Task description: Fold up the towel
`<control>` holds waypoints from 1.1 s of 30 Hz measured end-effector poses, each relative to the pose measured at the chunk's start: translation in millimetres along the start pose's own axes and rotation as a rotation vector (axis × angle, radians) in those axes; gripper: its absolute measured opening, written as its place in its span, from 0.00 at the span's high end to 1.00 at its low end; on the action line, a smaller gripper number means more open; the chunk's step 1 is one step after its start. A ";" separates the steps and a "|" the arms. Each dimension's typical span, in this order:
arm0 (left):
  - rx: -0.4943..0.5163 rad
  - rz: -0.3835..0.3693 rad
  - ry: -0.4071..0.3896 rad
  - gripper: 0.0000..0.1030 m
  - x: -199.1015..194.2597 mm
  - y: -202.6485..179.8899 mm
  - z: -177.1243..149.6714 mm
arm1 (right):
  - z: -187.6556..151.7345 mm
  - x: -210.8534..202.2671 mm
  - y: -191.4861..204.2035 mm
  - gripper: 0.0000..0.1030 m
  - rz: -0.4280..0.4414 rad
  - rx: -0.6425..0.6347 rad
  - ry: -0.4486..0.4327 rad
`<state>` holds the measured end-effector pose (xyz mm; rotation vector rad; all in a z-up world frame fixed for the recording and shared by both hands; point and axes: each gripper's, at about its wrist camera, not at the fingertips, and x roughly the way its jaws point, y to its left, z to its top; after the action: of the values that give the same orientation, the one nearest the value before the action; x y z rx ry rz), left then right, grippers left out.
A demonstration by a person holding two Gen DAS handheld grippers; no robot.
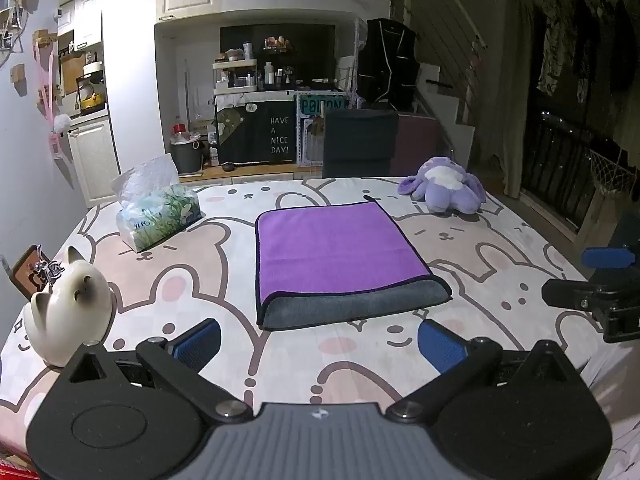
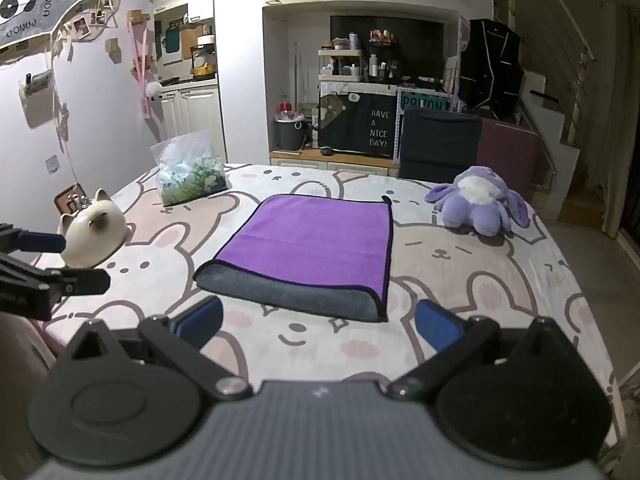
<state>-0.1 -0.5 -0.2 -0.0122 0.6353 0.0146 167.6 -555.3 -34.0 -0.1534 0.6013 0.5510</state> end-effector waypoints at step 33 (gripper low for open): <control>-0.015 -0.007 -0.004 0.00 -0.7 2.9 1.1 | 0.7 0.1 -1.5 0.00 0.007 0.007 0.009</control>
<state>0.0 2.4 1.1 -0.0285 0.6308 0.0122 168.8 -556.3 -33.5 -0.1472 0.6123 0.5548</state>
